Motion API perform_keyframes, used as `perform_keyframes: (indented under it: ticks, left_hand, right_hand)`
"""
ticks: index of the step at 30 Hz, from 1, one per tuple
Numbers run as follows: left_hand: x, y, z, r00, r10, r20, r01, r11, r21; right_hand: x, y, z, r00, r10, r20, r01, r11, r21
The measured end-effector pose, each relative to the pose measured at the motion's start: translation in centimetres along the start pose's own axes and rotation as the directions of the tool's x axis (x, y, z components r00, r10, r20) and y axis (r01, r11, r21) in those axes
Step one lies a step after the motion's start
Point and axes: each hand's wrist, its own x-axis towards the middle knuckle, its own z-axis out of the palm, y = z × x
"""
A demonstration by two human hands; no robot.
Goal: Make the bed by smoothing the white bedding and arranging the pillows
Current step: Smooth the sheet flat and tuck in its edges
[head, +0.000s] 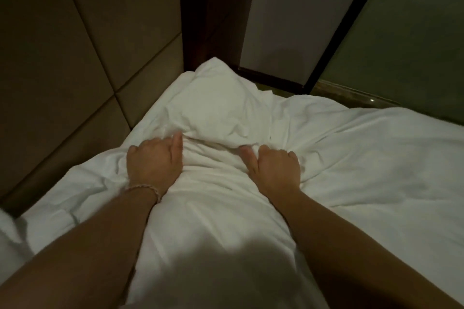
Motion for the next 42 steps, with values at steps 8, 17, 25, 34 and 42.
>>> perform_keyframes:
  ticks: [8, 17, 25, 34, 42]
  left_hand:
    - [-3.2, 2.2, -10.3, 0.997, 0.08, -0.009, -0.08, 0.997, -0.017]
    - [-8.1, 4.1, -23.5, 0.993, 0.111, 0.029, -0.11, 0.993, -0.03]
    - [-18.5, 6.0, -35.5, 0.998, 0.062, -0.028, -0.064, 0.995, -0.076]
    - [-31.3, 5.8, -46.0, 0.999, -0.006, -0.051, -0.002, 0.99, -0.143]
    - [-42.2, 3.8, -47.1, 0.879, -0.184, 0.44, 0.257, 0.96, -0.111]
  right_hand:
    - [-4.3, 1.2, -7.8, 0.997, 0.05, 0.051, -0.051, 0.998, 0.026]
    - [-12.3, 1.6, -21.7, 0.995, 0.085, -0.051, -0.072, 0.974, 0.217]
    - [-23.9, 1.8, -32.7, 0.992, 0.033, -0.118, 0.0, 0.963, 0.271]
    - [-40.0, 1.8, -41.9, 0.973, -0.1, -0.206, 0.159, 0.942, 0.296]
    - [-52.9, -2.5, -33.0, 0.951, -0.308, -0.031, 0.307, 0.923, 0.234]
